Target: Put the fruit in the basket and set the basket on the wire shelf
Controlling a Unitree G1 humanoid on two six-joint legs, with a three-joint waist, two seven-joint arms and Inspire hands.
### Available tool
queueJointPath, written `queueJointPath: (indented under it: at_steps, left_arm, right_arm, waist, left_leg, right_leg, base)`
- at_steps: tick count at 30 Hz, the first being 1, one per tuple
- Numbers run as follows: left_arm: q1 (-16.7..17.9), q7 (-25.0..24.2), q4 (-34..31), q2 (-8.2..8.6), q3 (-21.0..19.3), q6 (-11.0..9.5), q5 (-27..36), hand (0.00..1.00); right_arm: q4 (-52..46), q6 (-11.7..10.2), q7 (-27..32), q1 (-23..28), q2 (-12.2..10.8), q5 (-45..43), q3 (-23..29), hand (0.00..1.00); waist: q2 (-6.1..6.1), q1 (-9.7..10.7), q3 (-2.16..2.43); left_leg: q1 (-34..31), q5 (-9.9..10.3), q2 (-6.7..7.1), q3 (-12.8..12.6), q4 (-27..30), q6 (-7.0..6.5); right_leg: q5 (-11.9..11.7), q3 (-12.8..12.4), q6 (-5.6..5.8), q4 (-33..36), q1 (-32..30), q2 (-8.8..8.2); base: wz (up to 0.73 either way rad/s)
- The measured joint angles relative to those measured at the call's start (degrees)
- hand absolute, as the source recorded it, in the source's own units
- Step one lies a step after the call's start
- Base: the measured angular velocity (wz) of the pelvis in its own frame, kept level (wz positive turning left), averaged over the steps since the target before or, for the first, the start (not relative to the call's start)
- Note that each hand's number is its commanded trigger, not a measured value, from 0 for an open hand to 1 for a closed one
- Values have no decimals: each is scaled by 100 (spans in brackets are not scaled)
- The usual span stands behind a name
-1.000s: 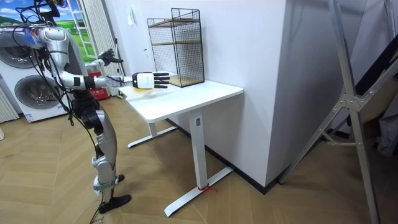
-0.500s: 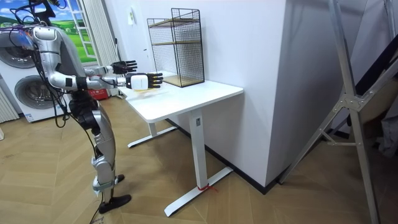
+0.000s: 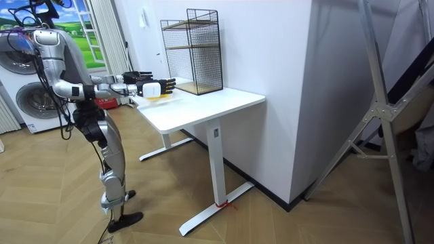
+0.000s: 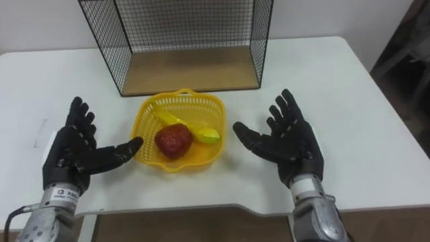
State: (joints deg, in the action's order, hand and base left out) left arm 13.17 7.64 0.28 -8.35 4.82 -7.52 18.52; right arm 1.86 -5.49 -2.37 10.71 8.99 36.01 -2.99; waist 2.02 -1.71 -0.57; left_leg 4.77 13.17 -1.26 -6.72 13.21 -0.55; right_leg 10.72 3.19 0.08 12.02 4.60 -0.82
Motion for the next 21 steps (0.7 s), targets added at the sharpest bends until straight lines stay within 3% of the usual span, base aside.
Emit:
queueJointPath:
  at_steps: [4, 12, 21]
  left_arm:
    - [1, -56, 18, -4, 46, 0, -5, 0]
    - [8, -164, 141, -7, 349, -3, 4, 0]
    - [8, -461, 157, 8, 567, -8, 300, 0]
  right_arm:
    - [1, 0, -73, -25, 3, -9, -110, 0]
    - [30, 0, -283, -45, 2, -47, -486, 0]
    - [192, -3, -616, -72, -14, -61, -753, 0]
  waist:
    - [-14, -10, -3]
    - [-118, -18, -60]
    - [-125, -17, -62]
  left_leg:
    - [2, 0, 2, -12, 5, 0]
    - [2, 0, 1, -31, 5, -1]
    - [-14, 0, 3, -7, -5, -1]
  right_leg:
    - [1, -17, 1, 22, -28, -3]
    - [3, -23, 3, 49, -48, -6]
    - [3, -20, 3, 2, -44, -6]
  base:
    - [-1]
    - [-1]
    - [0]
